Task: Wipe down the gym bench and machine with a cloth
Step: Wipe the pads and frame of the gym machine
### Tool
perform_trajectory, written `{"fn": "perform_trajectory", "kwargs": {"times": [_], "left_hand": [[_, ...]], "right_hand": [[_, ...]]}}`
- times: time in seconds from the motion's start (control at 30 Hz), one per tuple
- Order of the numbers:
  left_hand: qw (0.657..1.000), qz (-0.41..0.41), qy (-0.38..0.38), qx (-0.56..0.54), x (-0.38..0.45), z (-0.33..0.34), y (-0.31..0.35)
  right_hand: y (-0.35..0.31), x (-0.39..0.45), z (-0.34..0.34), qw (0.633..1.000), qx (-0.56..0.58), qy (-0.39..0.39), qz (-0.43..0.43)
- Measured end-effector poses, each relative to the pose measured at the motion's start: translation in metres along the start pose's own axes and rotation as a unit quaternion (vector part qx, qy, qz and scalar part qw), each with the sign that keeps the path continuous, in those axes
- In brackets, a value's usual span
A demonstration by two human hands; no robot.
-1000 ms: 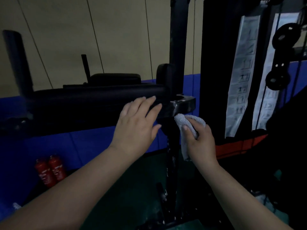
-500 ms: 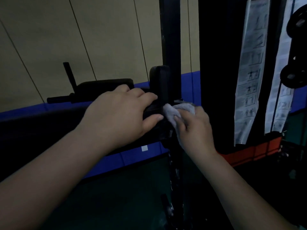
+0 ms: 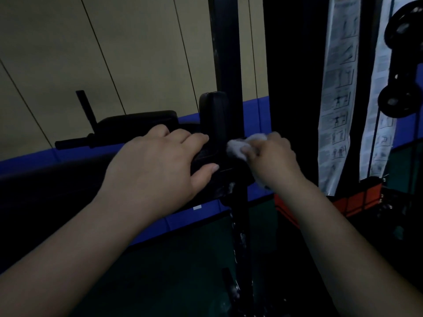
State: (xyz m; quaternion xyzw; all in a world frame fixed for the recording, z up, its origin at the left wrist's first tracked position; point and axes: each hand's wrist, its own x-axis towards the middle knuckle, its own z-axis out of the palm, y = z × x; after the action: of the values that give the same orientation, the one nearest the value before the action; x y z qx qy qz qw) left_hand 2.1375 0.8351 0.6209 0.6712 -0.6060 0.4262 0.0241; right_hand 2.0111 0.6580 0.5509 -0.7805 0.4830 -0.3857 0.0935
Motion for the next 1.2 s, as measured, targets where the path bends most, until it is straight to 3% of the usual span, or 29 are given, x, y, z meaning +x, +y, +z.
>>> {"fn": "perform_trajectory", "kwargs": {"times": [0.07,0.13,0.2,0.3,0.33,0.4,0.5,0.77,0.9,0.97,1.0,1.13,1.2], "left_hand": [[1.000,-0.001,0.002,-0.005,-0.001,0.000,0.000],[1.000,-0.002,0.001,-0.005,-0.003,0.001,0.000],[1.000,-0.004,-0.001,-0.002,-0.004,-0.001,-0.001],[1.000,-0.014,-0.010,-0.022,-0.008,-0.005,-0.005],[0.999,-0.023,-0.015,-0.034,-0.011,-0.007,-0.009],[0.999,-0.036,-0.019,-0.035,-0.019,-0.010,-0.019],[0.999,-0.044,-0.021,-0.013,-0.030,-0.013,-0.032],[0.998,-0.049,-0.017,0.022,-0.036,-0.013,-0.025],[0.999,-0.053,0.002,0.008,-0.038,-0.010,-0.025],[0.999,-0.053,0.005,0.000,-0.038,-0.012,-0.026],[0.999,-0.054,0.000,-0.008,-0.039,-0.014,-0.028],[0.997,-0.056,-0.016,-0.048,-0.049,-0.021,-0.041],[0.996,-0.064,-0.020,-0.060,-0.057,-0.022,-0.051]], "right_hand": [[0.011,0.004,-0.004,0.996,0.047,0.043,0.063],[0.011,-0.007,-0.004,0.982,0.139,0.115,0.055],[-0.003,-0.025,0.000,0.973,0.193,0.125,-0.001],[-0.023,-0.052,0.020,0.973,0.157,0.102,-0.134],[-0.019,-0.051,0.025,0.974,0.142,0.114,-0.136],[0.003,-0.036,0.024,0.978,0.138,0.151,-0.045],[0.038,-0.018,0.018,0.963,0.211,0.147,0.077],[-0.014,-0.107,0.062,0.888,0.410,0.185,0.092],[-0.043,-0.143,0.072,0.874,0.475,0.098,0.019],[-0.052,-0.157,0.076,0.846,0.529,0.061,-0.040],[-0.051,-0.157,0.080,0.828,0.556,0.068,-0.012],[-0.046,-0.138,0.060,0.862,0.467,0.185,0.065],[-0.047,-0.126,0.056,0.882,0.424,0.195,0.071]]}}
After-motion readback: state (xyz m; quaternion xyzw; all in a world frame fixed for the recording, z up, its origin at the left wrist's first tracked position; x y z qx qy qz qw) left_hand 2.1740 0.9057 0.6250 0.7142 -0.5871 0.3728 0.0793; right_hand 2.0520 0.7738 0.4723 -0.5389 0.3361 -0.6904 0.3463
